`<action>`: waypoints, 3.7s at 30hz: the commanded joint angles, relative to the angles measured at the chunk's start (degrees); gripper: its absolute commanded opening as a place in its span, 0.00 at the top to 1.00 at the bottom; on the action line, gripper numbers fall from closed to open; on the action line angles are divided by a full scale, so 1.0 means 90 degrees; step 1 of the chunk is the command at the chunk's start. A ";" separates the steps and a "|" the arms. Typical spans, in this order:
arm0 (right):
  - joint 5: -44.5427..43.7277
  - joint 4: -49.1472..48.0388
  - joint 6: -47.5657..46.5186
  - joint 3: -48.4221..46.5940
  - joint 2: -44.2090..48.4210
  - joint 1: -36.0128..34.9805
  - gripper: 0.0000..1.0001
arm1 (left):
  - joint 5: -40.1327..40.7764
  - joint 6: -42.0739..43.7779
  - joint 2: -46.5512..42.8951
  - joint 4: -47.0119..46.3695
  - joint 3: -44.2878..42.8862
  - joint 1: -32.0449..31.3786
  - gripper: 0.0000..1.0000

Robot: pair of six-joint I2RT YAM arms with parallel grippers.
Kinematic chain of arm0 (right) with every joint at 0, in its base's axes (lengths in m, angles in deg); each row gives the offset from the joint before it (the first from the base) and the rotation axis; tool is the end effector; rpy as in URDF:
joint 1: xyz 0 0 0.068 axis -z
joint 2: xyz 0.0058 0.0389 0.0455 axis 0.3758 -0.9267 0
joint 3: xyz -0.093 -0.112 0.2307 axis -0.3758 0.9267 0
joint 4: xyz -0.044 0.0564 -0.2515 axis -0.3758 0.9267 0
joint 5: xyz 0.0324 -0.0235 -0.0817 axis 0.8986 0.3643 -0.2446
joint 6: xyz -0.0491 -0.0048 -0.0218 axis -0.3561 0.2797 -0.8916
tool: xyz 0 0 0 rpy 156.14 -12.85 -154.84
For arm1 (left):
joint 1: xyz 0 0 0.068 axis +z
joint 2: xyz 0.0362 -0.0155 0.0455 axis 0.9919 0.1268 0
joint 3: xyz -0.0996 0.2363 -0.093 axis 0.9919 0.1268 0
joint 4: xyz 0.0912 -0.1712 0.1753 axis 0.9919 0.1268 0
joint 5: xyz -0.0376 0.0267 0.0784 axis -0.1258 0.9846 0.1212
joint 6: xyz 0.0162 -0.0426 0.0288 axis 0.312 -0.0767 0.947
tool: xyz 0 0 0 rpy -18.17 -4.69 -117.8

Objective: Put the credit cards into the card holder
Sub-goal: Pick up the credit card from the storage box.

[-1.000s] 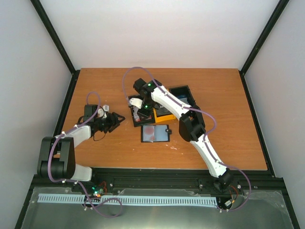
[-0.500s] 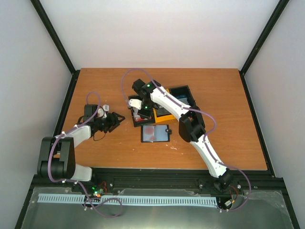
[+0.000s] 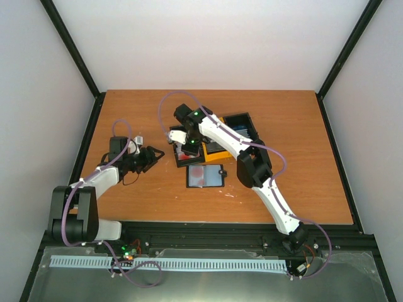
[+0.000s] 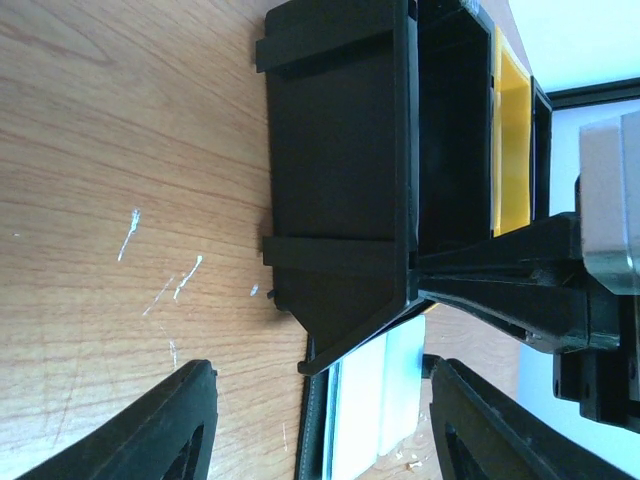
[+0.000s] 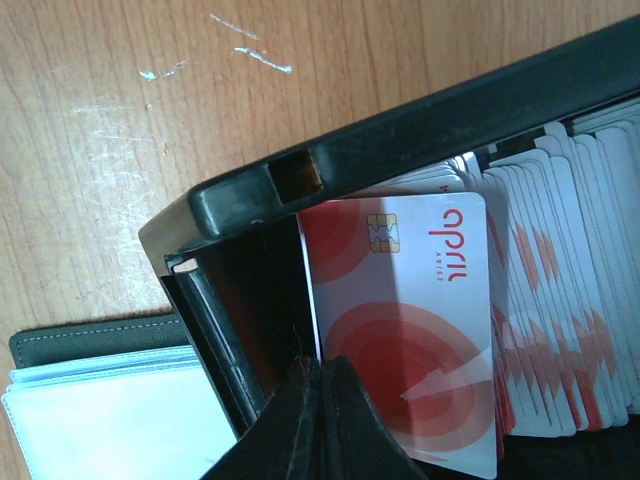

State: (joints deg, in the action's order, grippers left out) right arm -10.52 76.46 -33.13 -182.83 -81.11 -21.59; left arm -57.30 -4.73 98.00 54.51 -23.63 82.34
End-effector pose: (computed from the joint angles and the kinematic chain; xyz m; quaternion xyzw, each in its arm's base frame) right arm 0.3559 0.3503 0.2011 -0.6445 0.7506 0.1153 0.0891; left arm 0.2504 -0.0245 0.1709 -0.1870 0.8605 -0.4215 0.2167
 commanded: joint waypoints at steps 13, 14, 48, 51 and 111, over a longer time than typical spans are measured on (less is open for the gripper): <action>0.0157 -0.0020 -0.0386 0.0022 0.0643 0.0141 0.97 | 0.0068 0.0122 -0.0168 -0.0090 -0.0063 0.0033 0.40; 0.0175 -0.0044 -0.0391 0.0022 0.0666 0.0151 0.97 | 0.0055 0.0115 -0.0168 -0.0100 -0.0056 0.0030 0.40; 0.3089 -0.2330 0.4315 0.0968 0.1644 0.1593 0.97 | -0.0865 -0.0311 -0.0533 -0.1784 -0.0118 -0.0029 0.36; 0.3284 -0.2947 0.5137 0.1755 0.1942 0.1614 0.97 | -0.0935 -0.0367 -0.0453 -0.1868 -0.0197 -0.0080 0.35; 0.4926 -0.9031 1.1334 0.6776 0.4407 0.1375 0.90 | -0.2877 -0.3104 0.0768 -0.4204 -0.1165 -0.0866 0.98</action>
State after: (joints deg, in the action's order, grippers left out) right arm 33.00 -2.25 69.53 -122.05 -42.82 -8.80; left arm -82.39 -32.97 106.54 18.30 -32.88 74.82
